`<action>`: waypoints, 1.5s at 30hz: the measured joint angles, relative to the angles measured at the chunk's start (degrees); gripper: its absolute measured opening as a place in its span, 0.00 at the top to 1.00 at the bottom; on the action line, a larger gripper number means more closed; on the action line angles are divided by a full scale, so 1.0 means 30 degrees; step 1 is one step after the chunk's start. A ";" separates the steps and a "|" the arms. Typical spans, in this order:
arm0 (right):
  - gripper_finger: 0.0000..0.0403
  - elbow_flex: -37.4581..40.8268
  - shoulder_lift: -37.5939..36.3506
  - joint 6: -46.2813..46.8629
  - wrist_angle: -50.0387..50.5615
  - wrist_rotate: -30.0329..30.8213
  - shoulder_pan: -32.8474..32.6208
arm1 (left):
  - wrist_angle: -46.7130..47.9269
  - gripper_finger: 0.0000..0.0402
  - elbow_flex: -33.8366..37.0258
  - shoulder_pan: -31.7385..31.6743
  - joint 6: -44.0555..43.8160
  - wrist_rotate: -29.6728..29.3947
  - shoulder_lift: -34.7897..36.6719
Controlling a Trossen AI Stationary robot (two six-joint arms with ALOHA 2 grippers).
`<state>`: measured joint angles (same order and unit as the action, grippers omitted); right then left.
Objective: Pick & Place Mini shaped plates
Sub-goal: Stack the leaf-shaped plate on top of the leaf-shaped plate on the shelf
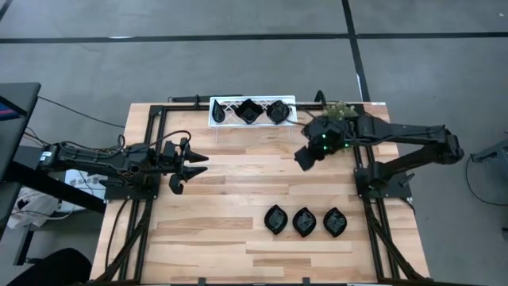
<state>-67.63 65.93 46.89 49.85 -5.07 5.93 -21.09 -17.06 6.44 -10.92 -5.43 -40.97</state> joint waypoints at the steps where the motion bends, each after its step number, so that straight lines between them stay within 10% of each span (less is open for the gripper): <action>1: 0.86 -0.0001 -0.0020 -0.0141 -0.0048 -0.0003 -0.0347 | -0.0004 0.57 0.0006 0.0000 -0.0016 0.0000 0.0000; 21: 0.86 -0.0003 0.0179 -0.0946 0.1085 -0.0530 -0.5632 | -0.0157 0.57 0.0007 0.0000 -0.0326 -0.0015 0.0000; 35: 0.86 0.1539 0.1168 0.6199 0.8643 -0.2160 -1.0356 | -0.0303 0.57 0.0007 0.0000 -0.1093 -0.0015 0.0000; 45: 0.86 0.6388 -0.0589 1.2050 0.5793 -0.1840 -1.3665 | -0.0354 0.57 0.0007 0.0000 -0.1093 -0.0015 0.0000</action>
<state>-48.46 64.16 83.05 67.23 -10.59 -35.07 -22.15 -17.04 6.44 -14.20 -5.48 -40.97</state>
